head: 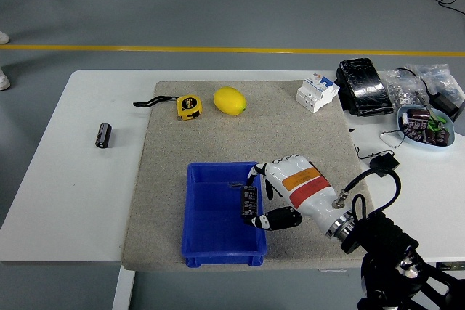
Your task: Pick up the battery,place it into the box
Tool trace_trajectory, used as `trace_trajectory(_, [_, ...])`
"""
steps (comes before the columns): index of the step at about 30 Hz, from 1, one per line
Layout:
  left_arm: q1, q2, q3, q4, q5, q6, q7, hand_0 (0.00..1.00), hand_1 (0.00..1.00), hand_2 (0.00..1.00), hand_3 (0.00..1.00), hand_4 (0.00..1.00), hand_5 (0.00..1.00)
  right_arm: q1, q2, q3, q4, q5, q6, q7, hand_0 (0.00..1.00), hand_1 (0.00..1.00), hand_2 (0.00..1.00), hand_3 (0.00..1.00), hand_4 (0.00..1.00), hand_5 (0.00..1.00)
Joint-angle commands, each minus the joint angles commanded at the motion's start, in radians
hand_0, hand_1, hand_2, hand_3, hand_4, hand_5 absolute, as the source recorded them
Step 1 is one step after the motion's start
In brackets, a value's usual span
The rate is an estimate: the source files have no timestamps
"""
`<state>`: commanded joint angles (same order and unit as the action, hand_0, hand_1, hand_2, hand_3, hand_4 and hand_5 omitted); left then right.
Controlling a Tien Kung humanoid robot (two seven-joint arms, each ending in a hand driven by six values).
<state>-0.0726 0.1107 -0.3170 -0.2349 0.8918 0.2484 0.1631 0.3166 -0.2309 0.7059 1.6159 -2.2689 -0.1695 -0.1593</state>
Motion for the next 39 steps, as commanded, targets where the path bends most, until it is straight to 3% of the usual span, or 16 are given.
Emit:
trace_trajectory(4, [-0.004,0.004,0.009,-0.002,-0.009,0.0,0.0,0.73,0.705,0.739,0.626,0.66,0.653,0.042,0.007,-0.065,0.001,0.0,0.045,0.0,0.314,0.202,0.259,0.493,0.998,0.347])
trace_trajectory(5, [-0.005,0.004,0.01,-0.003,-0.01,0.0,0.0,0.733,0.707,0.739,0.628,0.661,0.653,0.05,0.008,-0.076,0.001,0.0,0.054,0.0,0.326,0.215,0.287,0.714,0.998,0.35])
trace_trajectory(10, [-0.009,0.003,0.005,-0.003,-0.009,-0.001,-0.001,0.733,0.707,0.739,0.628,0.661,0.653,0.077,0.025,-0.085,-0.01,0.0,0.076,0.001,0.326,0.215,0.287,0.714,0.998,0.35])
trace_trajectory(11, [-0.01,0.003,0.004,-0.003,-0.006,-0.002,-0.001,0.735,0.708,0.739,0.628,0.661,0.653,0.08,0.026,-0.082,-0.011,0.0,0.077,0.001,0.333,0.231,0.326,0.791,0.998,0.369])
trace_trajectory(22, [-0.011,0.003,-0.004,-0.004,0.003,-0.01,0.001,0.736,0.709,0.742,0.629,0.661,0.654,0.101,0.02,-0.006,-0.017,0.0,0.078,0.002,0.331,0.242,0.336,0.808,0.998,0.373])
trace_trajectory(27, [-0.012,0.004,-0.006,-0.004,0.008,-0.013,0.002,0.737,0.707,0.741,0.629,0.661,0.653,0.13,-0.024,0.057,-0.038,0.0,0.084,0.005,0.333,0.238,0.338,0.8,0.998,0.371])
trace_trajectory(34, [-0.015,0.004,-0.007,-0.004,0.011,-0.014,0.003,0.736,0.708,0.74,0.63,0.66,0.653,0.216,-0.169,0.028,-0.111,0.0,0.109,0.019,0.333,0.238,0.336,0.794,0.998,0.364])
trace_trajectory(39, [-0.016,0.002,-0.013,-0.004,0.019,-0.016,0.006,0.737,0.708,0.74,0.63,0.661,0.654,0.23,-0.195,0.015,-0.178,0.0,0.103,0.027,0.327,0.241,0.336,0.762,0.998,0.387])
